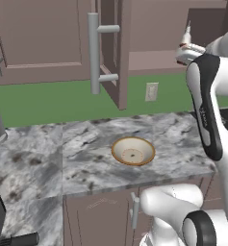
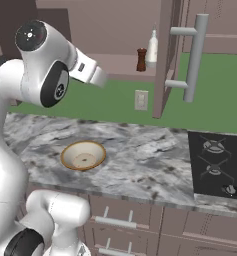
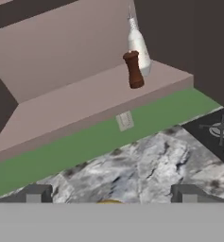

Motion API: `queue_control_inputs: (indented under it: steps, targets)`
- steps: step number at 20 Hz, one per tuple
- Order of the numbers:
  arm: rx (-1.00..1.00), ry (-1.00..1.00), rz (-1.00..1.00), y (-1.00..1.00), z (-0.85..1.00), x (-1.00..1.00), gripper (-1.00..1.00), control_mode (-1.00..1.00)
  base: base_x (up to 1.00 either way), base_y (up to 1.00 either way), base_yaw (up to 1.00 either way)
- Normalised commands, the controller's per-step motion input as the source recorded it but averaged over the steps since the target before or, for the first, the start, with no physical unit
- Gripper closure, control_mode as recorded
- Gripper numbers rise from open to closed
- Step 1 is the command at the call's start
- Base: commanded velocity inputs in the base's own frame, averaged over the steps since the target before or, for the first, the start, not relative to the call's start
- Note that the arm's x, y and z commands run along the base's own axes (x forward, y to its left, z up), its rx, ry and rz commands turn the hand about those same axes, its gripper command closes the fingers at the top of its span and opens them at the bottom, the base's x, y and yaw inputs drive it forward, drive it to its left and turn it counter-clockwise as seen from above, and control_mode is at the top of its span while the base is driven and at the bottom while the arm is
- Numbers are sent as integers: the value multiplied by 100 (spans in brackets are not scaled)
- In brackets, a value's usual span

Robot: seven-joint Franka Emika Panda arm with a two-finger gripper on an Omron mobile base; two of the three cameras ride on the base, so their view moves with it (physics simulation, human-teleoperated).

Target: Retrieve the bottle and the shaker from the cabinet and place them next to the mixing bowl on the counter. Then add garlic from the fridge to the mixing bowl.

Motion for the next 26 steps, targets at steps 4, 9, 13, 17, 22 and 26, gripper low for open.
queue_control_inputs:
  steps: [4,9,13,17,22,26]
  targets:
    - [-1,-7,-4,0,17,0,-100,-100,0,0,0]
    - [-15,0,-11,1,0,8,-100,-100,0,0,0]
    - [-25,0,-5,3,2,37,-100,-100,0,0,0]
    - [-8,0,0,-6,2,55,-100,-100,0,0,0]
    - [0,1,0,-38,-8,61,-100,-100,0,0,0]
    - [0,3,0,-42,-11,64,-100,-100,0,0,0]
